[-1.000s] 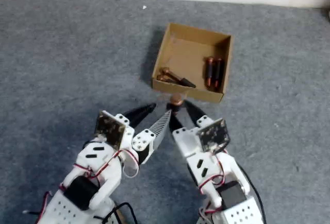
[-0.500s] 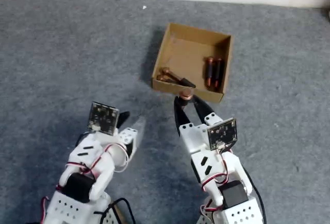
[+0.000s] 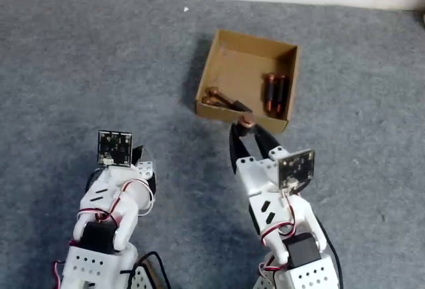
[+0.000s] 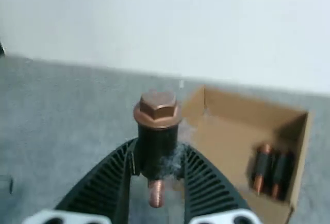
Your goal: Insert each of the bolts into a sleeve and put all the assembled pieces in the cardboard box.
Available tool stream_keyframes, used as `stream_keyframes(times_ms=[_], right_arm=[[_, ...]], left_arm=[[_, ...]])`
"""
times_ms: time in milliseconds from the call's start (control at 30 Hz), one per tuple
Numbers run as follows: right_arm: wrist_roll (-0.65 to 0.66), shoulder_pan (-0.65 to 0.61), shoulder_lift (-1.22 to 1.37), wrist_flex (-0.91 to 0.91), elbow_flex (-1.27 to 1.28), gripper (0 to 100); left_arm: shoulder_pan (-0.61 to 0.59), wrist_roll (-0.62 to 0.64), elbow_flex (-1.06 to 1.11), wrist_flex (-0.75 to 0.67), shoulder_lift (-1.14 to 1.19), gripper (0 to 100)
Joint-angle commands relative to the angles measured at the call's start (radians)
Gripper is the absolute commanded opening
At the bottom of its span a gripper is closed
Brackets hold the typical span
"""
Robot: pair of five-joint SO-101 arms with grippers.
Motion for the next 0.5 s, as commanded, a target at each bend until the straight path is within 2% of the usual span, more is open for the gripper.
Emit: stream_keyframes(times_ms=[0, 200, 300, 467], right_arm=[[-0.009, 0.016, -0.015, 0.11, -0.068, 0.6], [-0.008, 0.007, 0.065, 0.162, -0.278, 0.6], [-0.006, 0.007, 0.259, 0.131, -0.397, 0.6], [-0.006, 0.016, 0.684, -0.044, -0.59, 0.6]], left_arm=[[-0.007, 0.003, 0.028, -0.025, -0.005, 1], [-0.007, 0.003, 0.028, -0.023, -0.004, 1], [-0.007, 0.003, 0.028, -0.023, -0.002, 1], [-0.007, 0.003, 0.03, -0.023, 0.001, 1]])
